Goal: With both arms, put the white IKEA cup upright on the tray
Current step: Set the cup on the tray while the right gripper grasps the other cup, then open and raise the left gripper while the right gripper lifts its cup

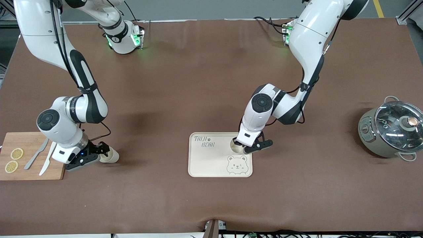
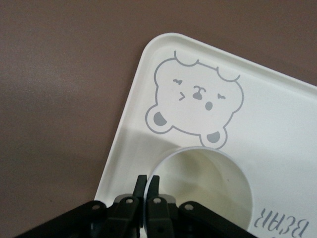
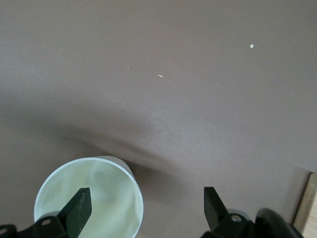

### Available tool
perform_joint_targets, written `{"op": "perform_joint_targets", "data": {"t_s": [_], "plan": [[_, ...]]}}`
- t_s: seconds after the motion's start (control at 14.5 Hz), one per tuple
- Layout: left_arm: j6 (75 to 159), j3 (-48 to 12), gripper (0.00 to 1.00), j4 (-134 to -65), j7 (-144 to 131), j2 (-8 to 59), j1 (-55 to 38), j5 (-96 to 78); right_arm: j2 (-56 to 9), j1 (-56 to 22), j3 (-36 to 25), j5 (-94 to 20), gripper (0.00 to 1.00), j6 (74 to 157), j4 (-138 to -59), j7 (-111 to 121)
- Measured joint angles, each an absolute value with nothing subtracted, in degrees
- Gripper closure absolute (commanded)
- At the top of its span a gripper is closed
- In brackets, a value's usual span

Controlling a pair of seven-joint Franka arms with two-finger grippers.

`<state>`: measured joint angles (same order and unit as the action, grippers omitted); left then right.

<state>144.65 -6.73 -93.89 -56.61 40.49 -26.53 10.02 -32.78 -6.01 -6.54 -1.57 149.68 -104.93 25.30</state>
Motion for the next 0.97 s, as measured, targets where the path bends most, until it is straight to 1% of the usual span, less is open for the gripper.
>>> {"op": "perform_joint_targets", "data": {"t_s": [0.07,0.28,0.48,0.69,0.97], "plan": [[144.65,-6.73,0.00,-93.89,-56.61,40.49,-26.53,10.02,-32.90,-6.01,-6.52,-1.57,0.00,149.72,-104.94,25.30],[144.65,-6.73,0.00,-93.87,-56.82,40.55,-26.54,10.16,-33.18,-6.01,-6.49,-1.57,0.00,149.56,-104.94,25.30],[143.74,-6.72,0.00,-93.09,-58.90,40.40,-26.55,10.27,-33.30,-6.00,-6.41,-1.57,0.00,147.52,-105.02,25.30],[136.14,-6.73,0.00,-91.03,-59.49,38.38,-26.57,10.27,-33.32,-6.00,-5.59,-1.57,0.00,145.40,-105.05,25.30],[127.04,-6.76,0.00,-88.06,-59.96,34.04,-26.50,10.27,-33.63,-6.00,-5.11,-2.09,0.00,145.01,-105.35,25.29]]}}
